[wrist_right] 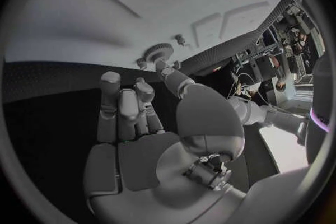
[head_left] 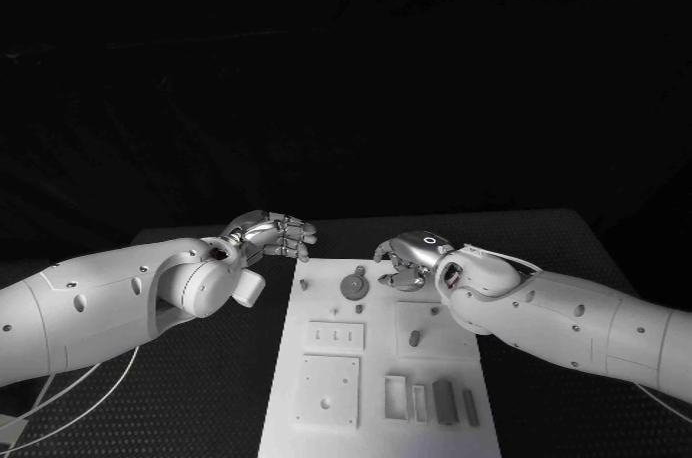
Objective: Assemble the parts on the task board
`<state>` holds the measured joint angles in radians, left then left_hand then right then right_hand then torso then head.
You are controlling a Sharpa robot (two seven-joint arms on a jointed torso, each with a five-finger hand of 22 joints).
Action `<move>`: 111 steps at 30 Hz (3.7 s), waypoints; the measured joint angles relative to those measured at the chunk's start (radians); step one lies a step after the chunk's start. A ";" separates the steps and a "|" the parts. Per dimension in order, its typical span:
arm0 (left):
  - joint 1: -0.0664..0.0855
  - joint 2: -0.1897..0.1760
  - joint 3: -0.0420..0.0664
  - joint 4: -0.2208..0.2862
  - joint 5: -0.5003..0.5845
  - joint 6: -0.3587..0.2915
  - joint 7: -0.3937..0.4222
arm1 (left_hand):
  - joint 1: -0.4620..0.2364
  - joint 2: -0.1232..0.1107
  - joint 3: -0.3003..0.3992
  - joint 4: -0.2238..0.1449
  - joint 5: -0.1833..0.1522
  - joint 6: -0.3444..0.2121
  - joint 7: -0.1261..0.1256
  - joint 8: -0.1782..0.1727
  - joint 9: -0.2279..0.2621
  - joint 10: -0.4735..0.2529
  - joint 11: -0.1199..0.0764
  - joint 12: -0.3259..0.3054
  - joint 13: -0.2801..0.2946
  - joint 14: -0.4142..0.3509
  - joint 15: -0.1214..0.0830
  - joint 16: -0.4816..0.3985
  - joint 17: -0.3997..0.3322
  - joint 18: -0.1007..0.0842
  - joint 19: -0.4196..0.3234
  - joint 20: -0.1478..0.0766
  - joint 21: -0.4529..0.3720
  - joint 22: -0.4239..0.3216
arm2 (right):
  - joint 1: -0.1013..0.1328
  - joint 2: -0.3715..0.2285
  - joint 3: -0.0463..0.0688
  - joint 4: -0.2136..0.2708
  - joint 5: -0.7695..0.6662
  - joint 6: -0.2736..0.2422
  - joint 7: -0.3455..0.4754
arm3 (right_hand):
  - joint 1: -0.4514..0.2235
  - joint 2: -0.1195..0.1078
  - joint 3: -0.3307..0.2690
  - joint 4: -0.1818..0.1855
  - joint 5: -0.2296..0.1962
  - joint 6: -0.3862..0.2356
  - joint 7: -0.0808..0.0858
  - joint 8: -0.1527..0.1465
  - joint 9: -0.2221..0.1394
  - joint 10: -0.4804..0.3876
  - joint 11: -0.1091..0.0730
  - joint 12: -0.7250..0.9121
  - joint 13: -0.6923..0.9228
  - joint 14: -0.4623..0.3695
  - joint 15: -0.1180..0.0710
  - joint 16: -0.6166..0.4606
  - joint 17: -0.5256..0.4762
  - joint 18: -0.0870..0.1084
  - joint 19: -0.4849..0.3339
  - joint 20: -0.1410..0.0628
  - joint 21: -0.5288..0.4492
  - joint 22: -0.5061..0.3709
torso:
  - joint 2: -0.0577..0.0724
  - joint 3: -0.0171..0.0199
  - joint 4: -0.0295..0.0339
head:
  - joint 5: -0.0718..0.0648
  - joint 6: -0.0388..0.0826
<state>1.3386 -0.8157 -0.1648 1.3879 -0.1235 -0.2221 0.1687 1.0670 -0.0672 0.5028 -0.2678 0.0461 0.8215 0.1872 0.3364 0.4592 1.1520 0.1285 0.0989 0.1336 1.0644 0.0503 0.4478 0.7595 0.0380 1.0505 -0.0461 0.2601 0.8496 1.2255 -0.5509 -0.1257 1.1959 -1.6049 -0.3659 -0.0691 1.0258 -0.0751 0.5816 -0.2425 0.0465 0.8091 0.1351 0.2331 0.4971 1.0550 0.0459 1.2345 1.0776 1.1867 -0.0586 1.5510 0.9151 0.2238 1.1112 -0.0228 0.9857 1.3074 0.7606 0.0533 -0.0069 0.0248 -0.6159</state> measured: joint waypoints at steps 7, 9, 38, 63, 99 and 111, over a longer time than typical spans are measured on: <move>0.000 0.000 0.000 -0.011 0.000 0.000 0.001 | 0.000 0.000 0.000 0.000 0.000 0.000 0.000 0.000 0.001 0.002 0.002 0.000 0.001 0.000 0.000 -0.003 0.003 -0.001 0.000 0.000 -0.004 0.001 | 0.032 -0.092 0.012 0.065 0.073 -0.010 0.037 | 0.004 -0.004 0.002 -0.009 0.000 0.007 -0.006 0.005 0.001 0.001 -0.001 0.004 -0.003 0.000 0.000 0.000 -0.016 0.000 0.000 0.000 0.000 0.000 | -0.002 0.0006 -0.0037 | -0.005 0.007; 0.000 0.001 0.000 -0.014 0.000 0.000 0.001 | 0.000 0.000 0.000 0.000 0.000 0.000 0.000 0.000 0.001 0.004 0.004 0.000 0.001 0.000 0.000 -0.003 0.003 -0.001 0.000 0.000 -0.004 0.001 | 0.041 -0.130 0.013 0.085 0.107 -0.005 0.054 | 0.008 -0.008 0.002 -0.009 0.000 0.007 -0.006 0.005 0.001 0.001 -0.001 0.004 -0.003 0.000 0.000 0.000 -0.023 0.000 0.000 0.000 0.000 0.000 | -0.003 0.0011 -0.0058 | -0.006 0.008; -0.003 0.012 -0.002 -0.058 0.000 0.012 0.004 | 0.000 0.000 0.000 0.000 0.000 0.000 0.000 0.000 0.003 0.004 0.004 0.000 0.003 0.000 0.000 -0.007 0.009 0.006 0.000 0.000 -0.004 0.003 | 0.016 -0.341 0.011 0.160 0.240 0.018 0.119 | 0.002 -0.098 0.005 -0.017 0.000 0.005 -0.003 0.008 -0.008 -0.013 0.006 0.004 -0.014 -0.030 0.004 -0.004 -0.046 0.000 -0.015 0.003 -0.008 0.001 | -0.028 0.0050 -0.0397 | -0.003 0.011; -0.009 0.013 -0.003 -0.059 0.000 0.018 0.004 | 0.000 0.000 0.000 0.000 0.000 0.000 0.000 0.000 0.004 0.004 0.003 0.000 0.004 0.000 0.000 -0.011 0.012 0.000 -0.002 0.002 -0.004 0.004 | -0.082 -0.260 0.011 0.036 0.250 -0.056 0.117 | 0.002 -0.134 0.020 0.026 0.000 0.001 0.002 0.004 -0.010 -0.017 0.010 0.004 -0.018 -0.034 0.009 -0.004 -0.048 0.000 -0.017 0.005 -0.008 0.000 | -0.027 0.0062 -0.0374 | -0.008 0.002; -0.011 0.012 -0.003 -0.057 0.000 0.023 0.003 | 0.000 0.000 0.000 0.000 0.000 0.000 0.000 0.000 0.004 0.004 0.003 -0.004 0.005 0.000 0.000 -0.015 0.015 0.006 -0.002 0.002 -0.008 0.005 | -0.121 -0.198 0.011 -0.049 0.250 -0.085 0.118 | 0.024 -0.075 -0.002 0.004 0.000 0.028 -0.025 0.054 0.020 0.002 -0.016 0.016 -0.029 -0.014 -0.017 0.000 -0.043 0.000 -0.005 0.002 -0.008 0.000 | -0.027 0.0032 -0.0376 | -0.001 -0.013; -0.011 0.011 -0.003 -0.056 0.000 0.025 0.003 | 0.000 0.000 0.000 0.000 0.000 0.000 0.000 0.000 0.004 0.004 0.003 -0.004 0.004 0.000 0.000 -0.015 0.016 0.005 -0.002 0.002 -0.008 0.005 | -0.124 -0.189 0.011 -0.062 0.250 -0.088 0.118 | 0.021 -0.063 -0.008 -0.002 0.000 0.037 -0.033 0.066 0.027 0.005 -0.027 0.016 -0.031 -0.010 -0.024 0.000 -0.038 0.001 -0.005 0.001 -0.008 0.000 | -0.028 0.0032 -0.0382 | 0.001 -0.016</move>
<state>1.3276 -0.8045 -0.1674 1.3321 -0.1237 -0.1970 0.1717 1.0671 -0.0671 0.5028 -0.2678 0.0460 0.8215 0.1872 0.3364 0.4633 1.1560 0.1318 0.0952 0.1380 1.0644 0.0502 0.4328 0.7758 0.0430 1.0488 -0.0444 0.2524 0.8546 1.1020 -0.7402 -0.1149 1.1343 -1.3552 -0.4537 0.0492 1.0467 -0.1381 0.5741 -0.2442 0.0465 0.8459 0.1017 0.2991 0.5243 1.0599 0.0194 1.2505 1.0464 1.1767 -0.0826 1.5509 0.8774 0.2247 1.1062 -0.0214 0.9777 1.3073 0.7330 0.0565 -0.0451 0.0254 -0.6321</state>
